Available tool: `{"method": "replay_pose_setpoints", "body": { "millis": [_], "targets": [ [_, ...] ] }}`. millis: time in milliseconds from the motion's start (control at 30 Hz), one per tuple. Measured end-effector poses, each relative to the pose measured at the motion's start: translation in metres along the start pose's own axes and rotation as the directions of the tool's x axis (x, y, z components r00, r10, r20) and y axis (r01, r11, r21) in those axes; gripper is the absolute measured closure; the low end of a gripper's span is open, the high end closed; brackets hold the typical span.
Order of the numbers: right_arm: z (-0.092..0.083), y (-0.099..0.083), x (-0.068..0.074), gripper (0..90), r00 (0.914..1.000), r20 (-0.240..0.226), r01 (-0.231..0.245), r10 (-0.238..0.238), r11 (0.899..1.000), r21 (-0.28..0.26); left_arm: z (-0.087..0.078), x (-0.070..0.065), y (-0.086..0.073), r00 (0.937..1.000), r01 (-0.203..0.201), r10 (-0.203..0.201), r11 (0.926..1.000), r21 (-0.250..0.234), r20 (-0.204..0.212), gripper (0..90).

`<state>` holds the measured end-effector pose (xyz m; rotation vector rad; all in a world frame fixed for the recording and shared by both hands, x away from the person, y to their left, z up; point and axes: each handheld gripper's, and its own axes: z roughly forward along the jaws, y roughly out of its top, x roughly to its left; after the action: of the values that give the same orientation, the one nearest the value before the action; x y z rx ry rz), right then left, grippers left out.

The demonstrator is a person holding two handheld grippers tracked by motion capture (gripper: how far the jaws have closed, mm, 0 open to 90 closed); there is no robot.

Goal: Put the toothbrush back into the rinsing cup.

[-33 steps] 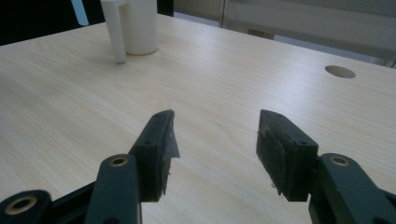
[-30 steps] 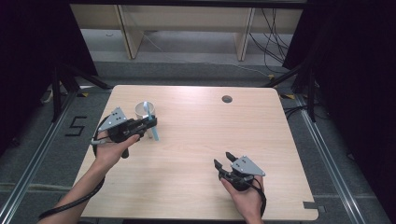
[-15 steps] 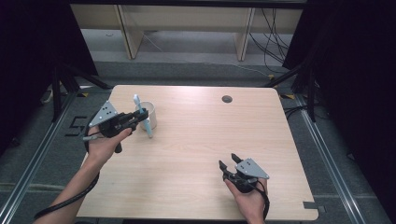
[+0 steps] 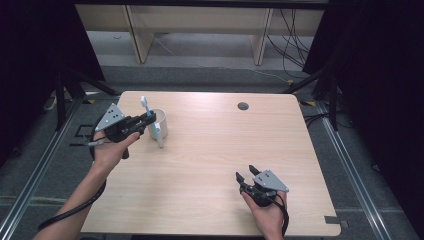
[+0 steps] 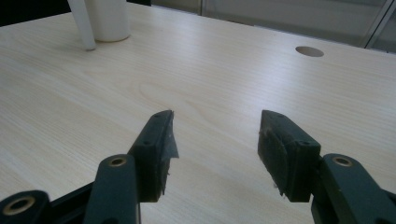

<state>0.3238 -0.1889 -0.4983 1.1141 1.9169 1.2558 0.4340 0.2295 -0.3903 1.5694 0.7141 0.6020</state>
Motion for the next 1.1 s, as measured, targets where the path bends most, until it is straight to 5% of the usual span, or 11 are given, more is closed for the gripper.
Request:
{"method": "replay_pose_setpoints", "body": {
  "millis": [1100],
  "targets": [
    [0.001, 0.000, 0.000, 46.0, 0.9996, -0.015, -0.023, 0.023, 1.000, -0.009, 0.018, 0.013, -0.001, 0.9979, -0.022, 0.022, 0.9997, -0.010, -0.061, 80.5]
  ]
}}
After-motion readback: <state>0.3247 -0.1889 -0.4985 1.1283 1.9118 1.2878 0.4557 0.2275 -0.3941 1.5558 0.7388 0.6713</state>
